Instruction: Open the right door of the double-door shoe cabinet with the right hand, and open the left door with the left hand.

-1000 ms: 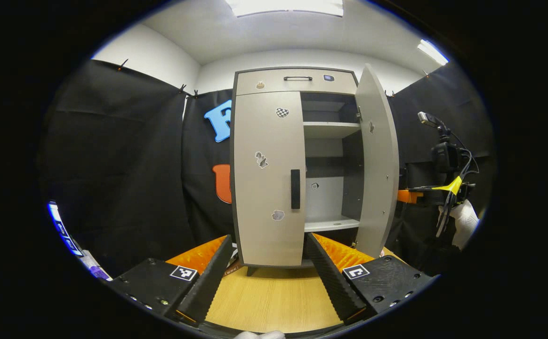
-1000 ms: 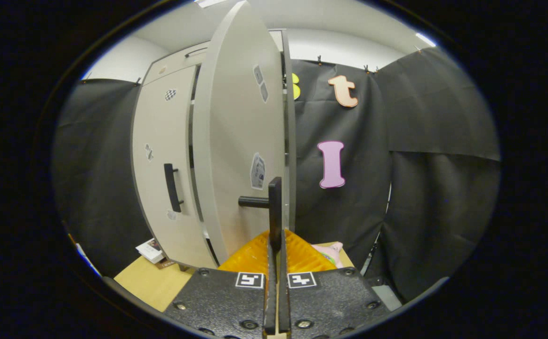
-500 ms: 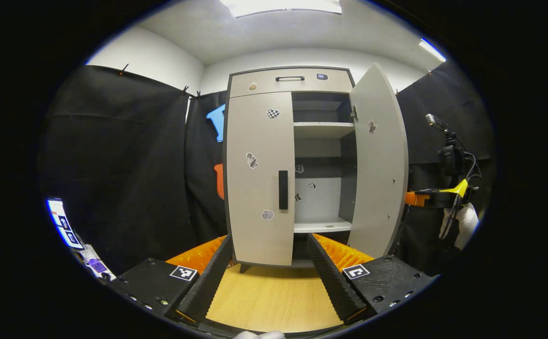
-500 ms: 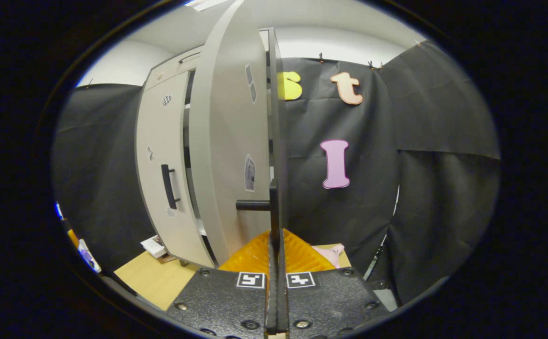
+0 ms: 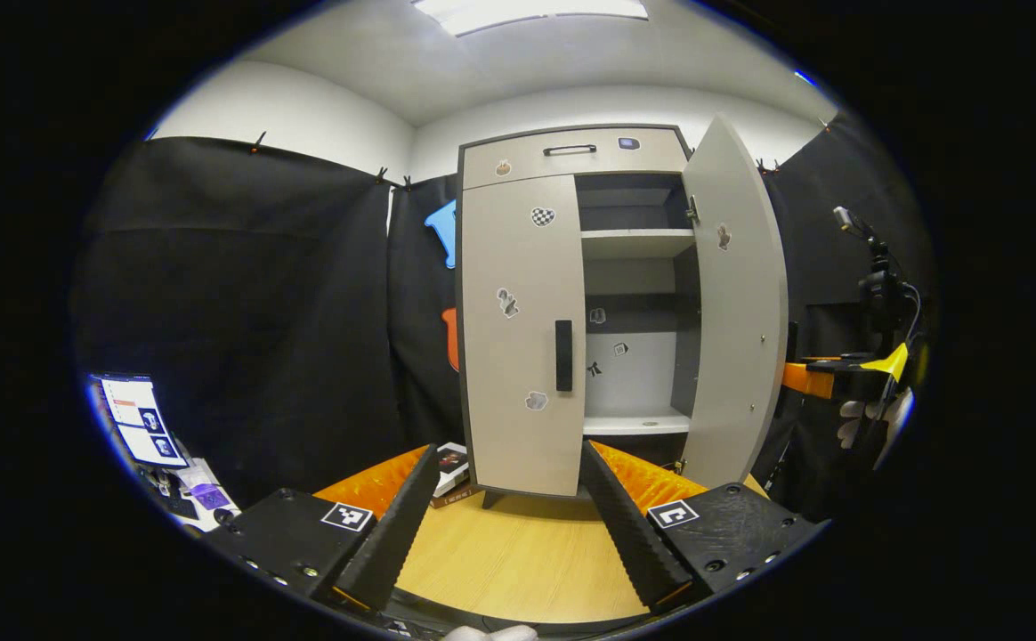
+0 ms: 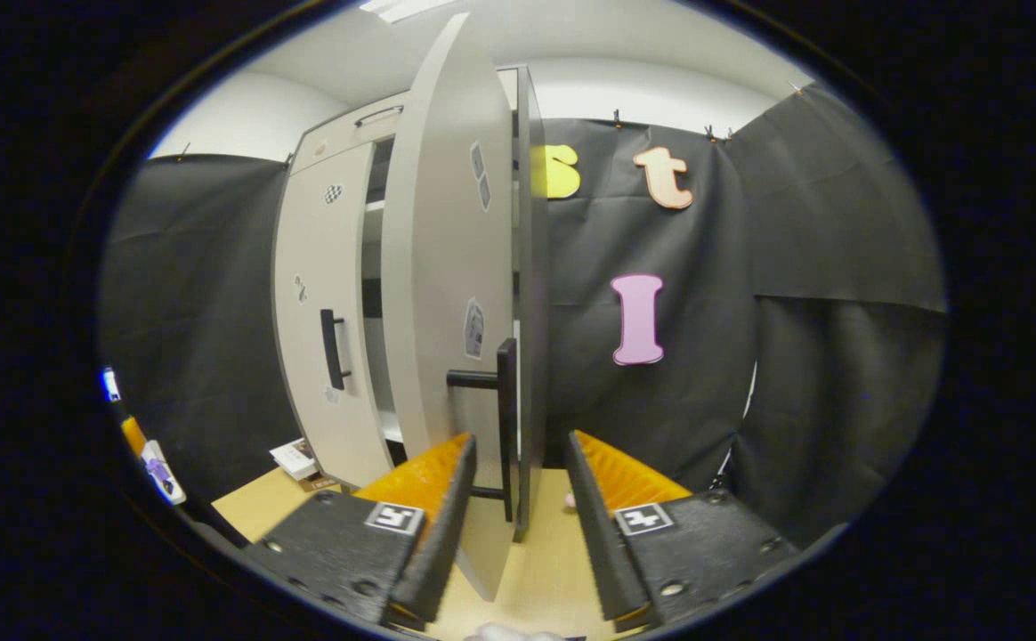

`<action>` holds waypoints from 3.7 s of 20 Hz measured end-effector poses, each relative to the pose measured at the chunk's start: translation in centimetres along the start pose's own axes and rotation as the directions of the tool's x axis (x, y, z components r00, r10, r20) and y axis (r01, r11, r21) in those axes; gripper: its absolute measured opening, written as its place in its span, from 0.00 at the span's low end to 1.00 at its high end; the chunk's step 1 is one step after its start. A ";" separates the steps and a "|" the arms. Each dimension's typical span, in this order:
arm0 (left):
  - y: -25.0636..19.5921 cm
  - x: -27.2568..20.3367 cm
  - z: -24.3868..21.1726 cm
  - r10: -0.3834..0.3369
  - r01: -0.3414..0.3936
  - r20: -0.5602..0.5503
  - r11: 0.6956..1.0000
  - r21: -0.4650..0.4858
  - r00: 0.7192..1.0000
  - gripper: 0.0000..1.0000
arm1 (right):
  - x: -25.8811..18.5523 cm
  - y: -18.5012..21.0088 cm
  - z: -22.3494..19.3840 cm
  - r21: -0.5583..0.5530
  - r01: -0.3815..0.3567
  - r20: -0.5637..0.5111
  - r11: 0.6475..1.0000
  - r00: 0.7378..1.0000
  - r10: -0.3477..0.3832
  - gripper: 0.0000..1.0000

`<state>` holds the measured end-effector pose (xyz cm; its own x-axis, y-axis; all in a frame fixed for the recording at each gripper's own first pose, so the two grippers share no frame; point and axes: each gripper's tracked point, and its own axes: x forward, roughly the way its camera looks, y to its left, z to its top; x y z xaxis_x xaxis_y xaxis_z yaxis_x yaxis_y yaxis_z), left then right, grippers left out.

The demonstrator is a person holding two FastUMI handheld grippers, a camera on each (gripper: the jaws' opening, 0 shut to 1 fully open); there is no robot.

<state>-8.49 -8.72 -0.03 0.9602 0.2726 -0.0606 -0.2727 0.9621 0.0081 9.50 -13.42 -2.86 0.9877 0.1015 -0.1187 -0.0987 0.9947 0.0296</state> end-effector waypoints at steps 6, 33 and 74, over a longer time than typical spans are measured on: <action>1.4 0.6 0.6 0.019 -0.019 0.022 0.999 0.026 1.000 0.96 | -3.3 -0.3 1.7 0.005 0.025 0.067 1.000 0.997 -0.026 1.00; -7.8 30.3 1.9 -0.389 0.388 0.073 0.921 0.032 0.918 0.96 | -10.2 15.6 2.0 0.018 0.250 0.045 0.968 0.967 -0.251 1.00; -5.1 30.9 -0.5 -0.401 0.401 0.010 0.916 0.018 0.916 0.15 | -9.2 16.0 2.2 -0.001 0.117 0.062 0.993 0.991 -0.116 1.00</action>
<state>22.50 -5.23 -2.41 0.9895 -0.1364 -0.0488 0.1366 0.9906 0.0007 -0.86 1.57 0.88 0.9981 -0.0163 -0.0593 0.0172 0.9997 0.0147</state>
